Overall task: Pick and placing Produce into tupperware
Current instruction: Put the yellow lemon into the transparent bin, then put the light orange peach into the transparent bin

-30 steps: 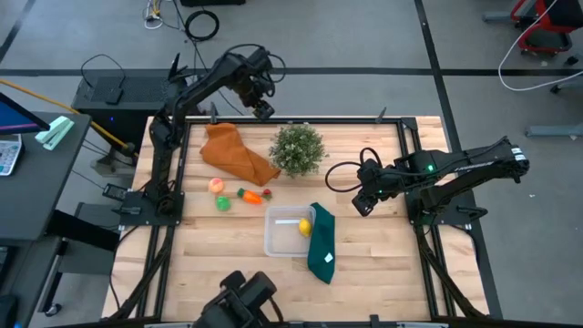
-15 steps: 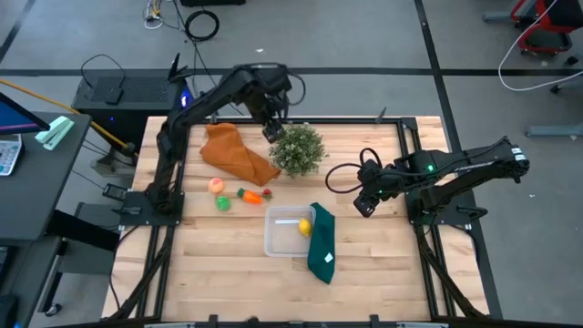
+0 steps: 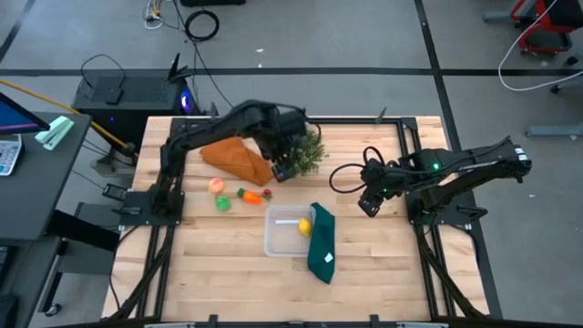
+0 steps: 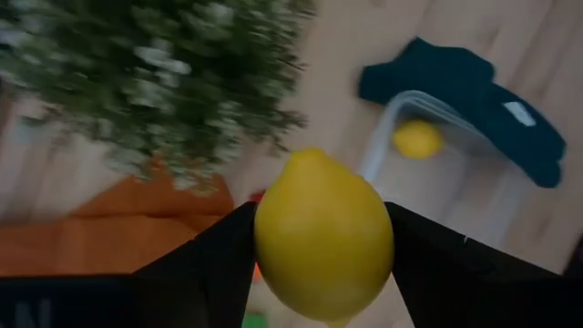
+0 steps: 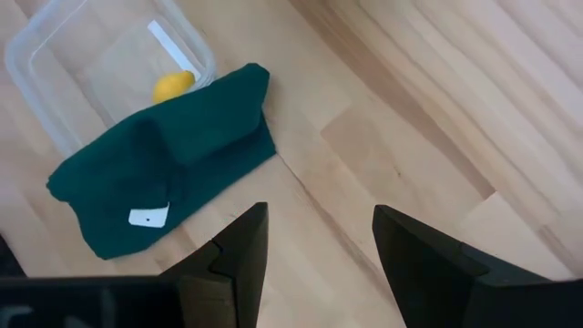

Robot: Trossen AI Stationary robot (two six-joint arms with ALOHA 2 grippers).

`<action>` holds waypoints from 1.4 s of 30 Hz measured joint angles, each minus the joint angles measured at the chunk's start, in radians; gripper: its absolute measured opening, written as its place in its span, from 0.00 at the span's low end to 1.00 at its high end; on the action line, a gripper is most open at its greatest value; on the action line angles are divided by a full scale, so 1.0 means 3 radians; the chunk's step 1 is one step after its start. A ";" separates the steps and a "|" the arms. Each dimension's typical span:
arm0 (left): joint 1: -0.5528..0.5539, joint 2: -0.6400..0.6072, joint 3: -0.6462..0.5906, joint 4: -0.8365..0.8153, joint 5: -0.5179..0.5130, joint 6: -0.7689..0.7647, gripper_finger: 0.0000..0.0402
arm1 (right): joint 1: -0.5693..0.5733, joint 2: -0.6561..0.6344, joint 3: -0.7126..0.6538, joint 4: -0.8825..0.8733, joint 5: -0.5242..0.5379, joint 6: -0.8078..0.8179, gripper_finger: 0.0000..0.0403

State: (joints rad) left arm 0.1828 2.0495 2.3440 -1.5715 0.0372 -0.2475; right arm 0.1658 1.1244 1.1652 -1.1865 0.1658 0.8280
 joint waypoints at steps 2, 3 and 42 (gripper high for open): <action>-0.0087 0.0000 0.0000 0.0001 -0.0001 -0.0106 0.58 | 0.0000 -0.0021 0.0000 -0.0009 0.0000 -0.0063 0.41; -0.0130 0.0000 0.0000 0.0000 -0.0001 -0.0144 0.56 | 0.0000 -0.0039 0.0000 -0.0014 0.0000 -0.0073 0.41; -0.1115 0.0476 -0.0093 0.0640 -0.0273 -0.0273 0.25 | 0.0004 -0.0095 -0.0001 -0.0131 0.0066 0.0109 0.41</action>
State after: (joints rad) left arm -0.1516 2.1922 2.3161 -1.3794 -0.0448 -0.3293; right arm 0.1669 1.0958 1.1648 -1.2259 0.1856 0.8608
